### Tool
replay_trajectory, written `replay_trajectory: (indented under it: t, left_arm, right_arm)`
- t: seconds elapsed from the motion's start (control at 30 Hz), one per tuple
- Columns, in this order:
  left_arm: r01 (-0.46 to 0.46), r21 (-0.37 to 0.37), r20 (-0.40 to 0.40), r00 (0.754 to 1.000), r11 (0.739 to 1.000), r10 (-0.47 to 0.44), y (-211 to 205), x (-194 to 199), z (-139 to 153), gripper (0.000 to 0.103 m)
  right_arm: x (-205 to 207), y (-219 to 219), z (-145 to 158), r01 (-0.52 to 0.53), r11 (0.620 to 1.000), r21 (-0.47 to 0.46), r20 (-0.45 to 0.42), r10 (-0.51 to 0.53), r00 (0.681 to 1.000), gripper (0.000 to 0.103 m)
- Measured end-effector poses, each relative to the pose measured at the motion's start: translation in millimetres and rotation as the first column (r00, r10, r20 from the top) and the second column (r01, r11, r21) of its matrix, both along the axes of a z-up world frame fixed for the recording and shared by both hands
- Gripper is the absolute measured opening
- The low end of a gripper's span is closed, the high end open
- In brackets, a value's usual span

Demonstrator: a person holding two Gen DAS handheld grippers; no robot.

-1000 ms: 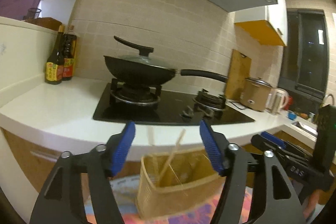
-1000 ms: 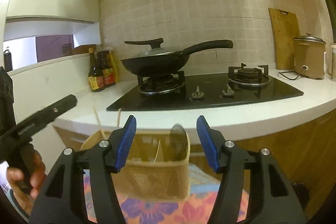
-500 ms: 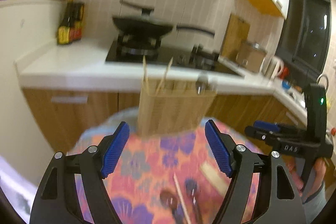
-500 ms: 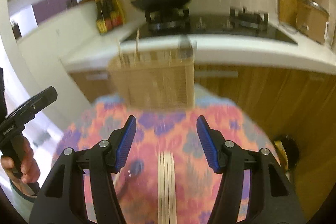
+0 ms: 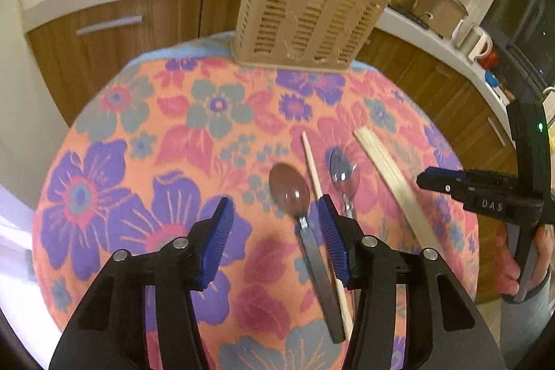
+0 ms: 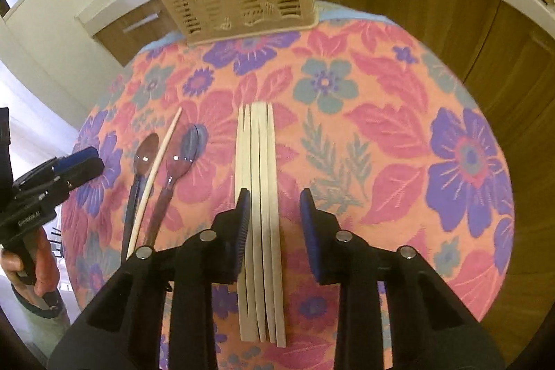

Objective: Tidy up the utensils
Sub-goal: 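Move both tools back down toward the remaining utensils on the table, then grasp a wooden chopstick with the right tool while the left tool grasps a clear spoon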

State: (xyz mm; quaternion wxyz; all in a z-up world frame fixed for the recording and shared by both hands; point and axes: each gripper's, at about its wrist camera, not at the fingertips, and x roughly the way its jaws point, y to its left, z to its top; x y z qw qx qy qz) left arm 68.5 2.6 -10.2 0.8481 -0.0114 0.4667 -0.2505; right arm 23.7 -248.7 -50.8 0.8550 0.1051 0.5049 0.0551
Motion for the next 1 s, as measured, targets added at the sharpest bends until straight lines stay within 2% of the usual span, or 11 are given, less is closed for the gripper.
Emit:
replay_trajectory:
  t: [0.27,0.4,0.47,0.63,0.77,0.87,1.0]
  left_arm:
    - [0.012,0.033,-0.011,1.000,0.999,-0.012,-5,-5,-9,0.048]
    - [0.015,0.046,-0.014,1.000,0.999,-0.014,-5,-3,-10,0.048]
    - [0.019,0.051,-0.017,1.000,0.999,-0.018,-5,-3,-11,0.048]
    - [0.024,0.072,-0.040,0.999,0.997,-0.022,-11,2,-18,0.048]
    - [0.020,0.110,-0.040,0.999,0.994,-0.016,-16,2,-22,0.048]
    - [0.022,0.114,-0.050,0.999,0.993,-0.016,-16,3,-22,0.048]
    - [0.041,0.159,-0.063,0.998,0.987,-0.031,-23,3,-22,0.048]
  right_arm:
    - [16,3,-15,-0.023,0.999,-0.029,-0.049,0.022,0.999,0.023]
    - [15,3,-14,-0.037,0.998,-0.040,-0.053,0.035,0.998,0.021]
    - [12,2,-13,-0.028,0.997,-0.075,-0.057,0.024,0.998,0.016]
    - [10,-4,-13,-0.036,0.996,-0.077,-0.087,0.029,0.996,0.016]
    - [17,5,-13,-0.069,0.989,-0.129,-0.132,0.052,0.990,0.016]
    - [24,8,-14,-0.095,0.987,-0.131,-0.177,0.071,0.982,0.016]
    - [29,5,-16,-0.114,0.989,-0.098,-0.218,0.091,0.972,0.016]
